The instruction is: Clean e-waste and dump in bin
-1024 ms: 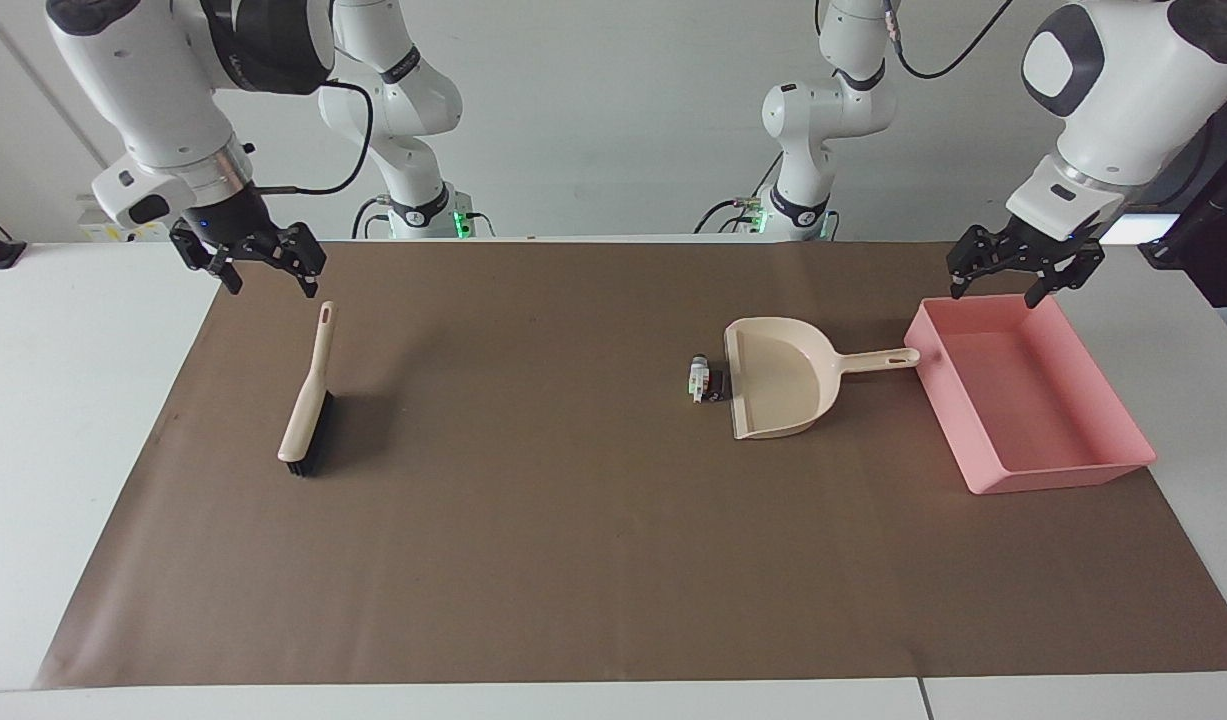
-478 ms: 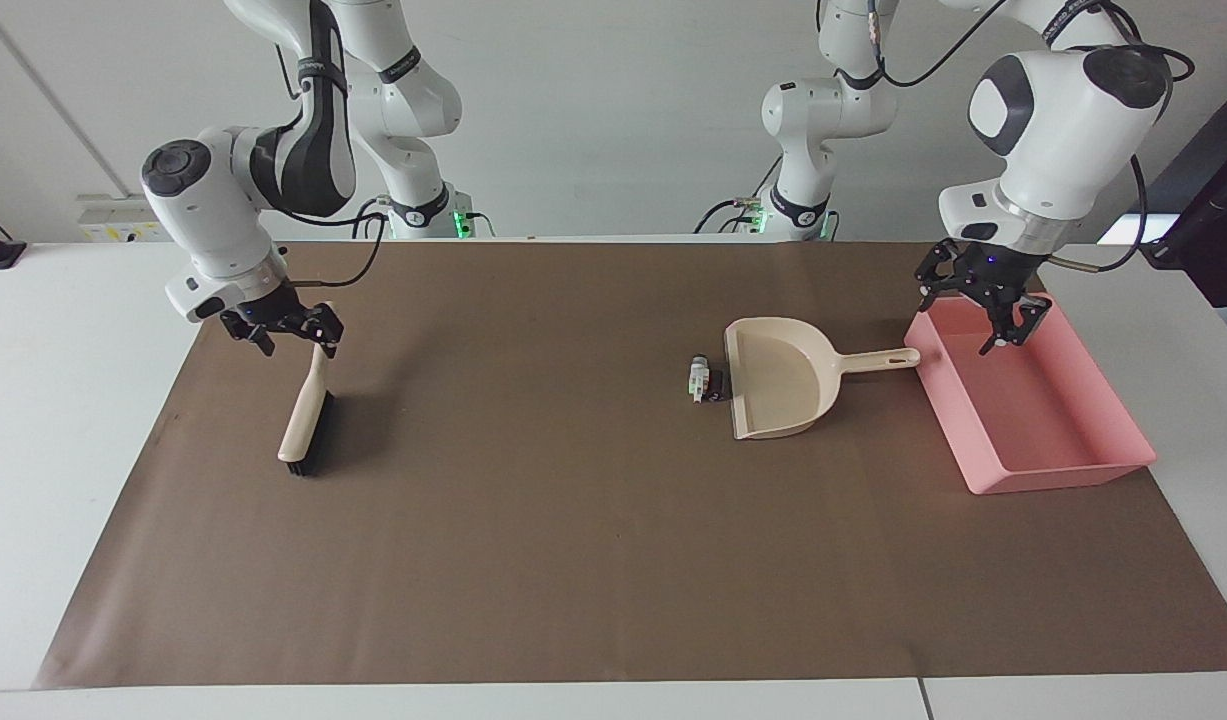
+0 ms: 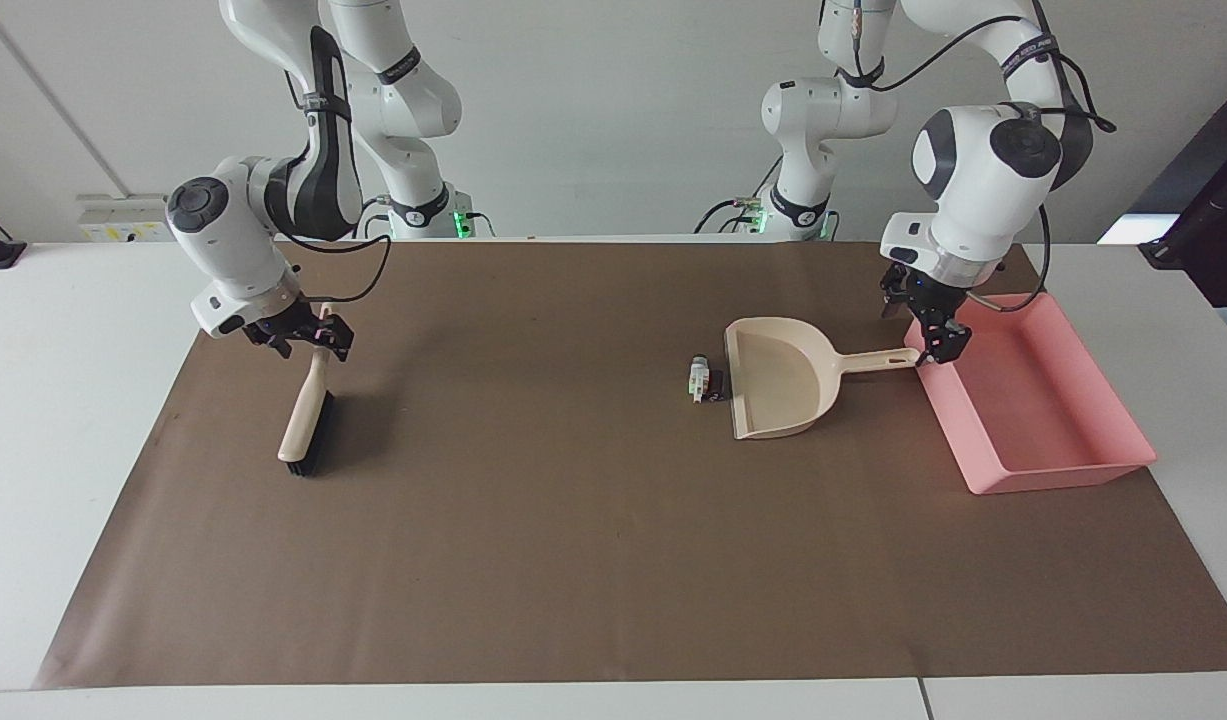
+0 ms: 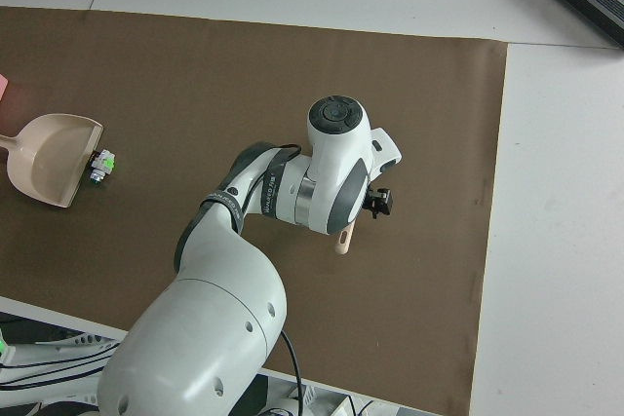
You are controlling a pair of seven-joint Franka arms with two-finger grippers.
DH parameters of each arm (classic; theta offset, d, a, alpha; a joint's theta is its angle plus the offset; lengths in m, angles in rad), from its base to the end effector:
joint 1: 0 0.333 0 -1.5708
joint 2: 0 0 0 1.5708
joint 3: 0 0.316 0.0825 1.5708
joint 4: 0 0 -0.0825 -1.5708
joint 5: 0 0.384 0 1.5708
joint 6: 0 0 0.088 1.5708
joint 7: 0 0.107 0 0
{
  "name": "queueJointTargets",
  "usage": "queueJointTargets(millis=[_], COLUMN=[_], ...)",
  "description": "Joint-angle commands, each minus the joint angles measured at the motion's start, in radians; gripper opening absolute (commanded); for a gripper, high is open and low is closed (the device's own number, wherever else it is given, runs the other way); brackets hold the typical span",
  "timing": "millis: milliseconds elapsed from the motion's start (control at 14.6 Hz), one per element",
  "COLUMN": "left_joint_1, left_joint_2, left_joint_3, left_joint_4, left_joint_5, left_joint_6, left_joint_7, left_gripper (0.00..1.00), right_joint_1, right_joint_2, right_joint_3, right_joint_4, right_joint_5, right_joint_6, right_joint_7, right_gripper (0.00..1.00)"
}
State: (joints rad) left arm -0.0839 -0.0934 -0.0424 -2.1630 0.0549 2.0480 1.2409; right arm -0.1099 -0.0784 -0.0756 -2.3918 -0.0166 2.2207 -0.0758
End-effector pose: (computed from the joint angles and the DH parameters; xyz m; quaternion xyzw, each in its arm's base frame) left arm 0.5113 -0.0622 0.4352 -0.7669 0.6412 0.0231 0.0165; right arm 0.4657 -0.0879 0.3408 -0.9977 0.0492 0.0465 0.0027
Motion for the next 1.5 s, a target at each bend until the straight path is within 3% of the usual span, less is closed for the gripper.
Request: queueJointTargets(millis=[0,205,341,546,615,751,820,956,1093,1298,1434], left_joint_1=[-0.019,-0.034,-0.039,-0.045,-0.053,-0.054,-0.056,-0.071,-0.073,-0.071,-0.063], left_joint_2=[-0.037,-0.037,-0.032,-0.006,-0.005,-0.005,-0.005,-0.005,-0.006,-0.006,-0.006], left_joint_3=[0.009,0.009,0.009,0.009,0.009,0.009,0.009,0.009,0.009,0.009,0.009], left_joint_4=[-0.136,-0.214,-0.25,-0.259,-0.259,-0.258,-0.256,-0.256,-0.258,-0.258,-0.241], left_joint_5=[0.016,0.058,0.068,0.069,0.068,0.069,0.069,0.083,0.094,0.094,0.094], left_joint_6=[0.112,0.211,0.248,0.287,0.288,0.288,0.288,0.285,0.281,0.261,0.244], left_joint_7=[0.018,0.018,0.018,0.018,0.018,0.017,0.017,0.017,0.017,0.017,0.017], left_gripper=[0.97,0.96,0.96,0.93,0.93,0.9,0.83,0.59,0.45,0.15,0.02], right_joint_1=[-0.01,-0.008,-0.01,-0.007,-0.005,-0.002,-0.002,-0.001,0.019,0.103,0.165], right_joint_2=[-0.018,-0.02,-0.02,-0.02,-0.018,-0.017,-0.017,-0.017,-0.008,-0.006,-0.009], right_joint_3=[0.007,0.007,0.007,0.007,0.007,0.008,0.008,0.01,0.014,0.014,0.016], right_joint_4=[-0.029,-0.035,-0.035,-0.032,-0.026,-0.024,-0.024,-0.021,0.023,0.13,0.158], right_joint_5=[0.026,0.026,0.026,0.026,0.029,0.038,0.038,0.038,0.038,0.037,0.037], right_joint_6=[0.02,0.019,0.017,0.016,0.01,0.01,0.01,0.007,-0.039,-0.165,-0.2], right_joint_7=[-0.027,-0.053,-0.061,-0.059,-0.058,-0.059,-0.059,-0.059,-0.059,-0.026,0.039], right_gripper=[0.99,0.94,0.78,0.08,0.0,0.0,0.0,0.0,0.0,0.0,0.0])
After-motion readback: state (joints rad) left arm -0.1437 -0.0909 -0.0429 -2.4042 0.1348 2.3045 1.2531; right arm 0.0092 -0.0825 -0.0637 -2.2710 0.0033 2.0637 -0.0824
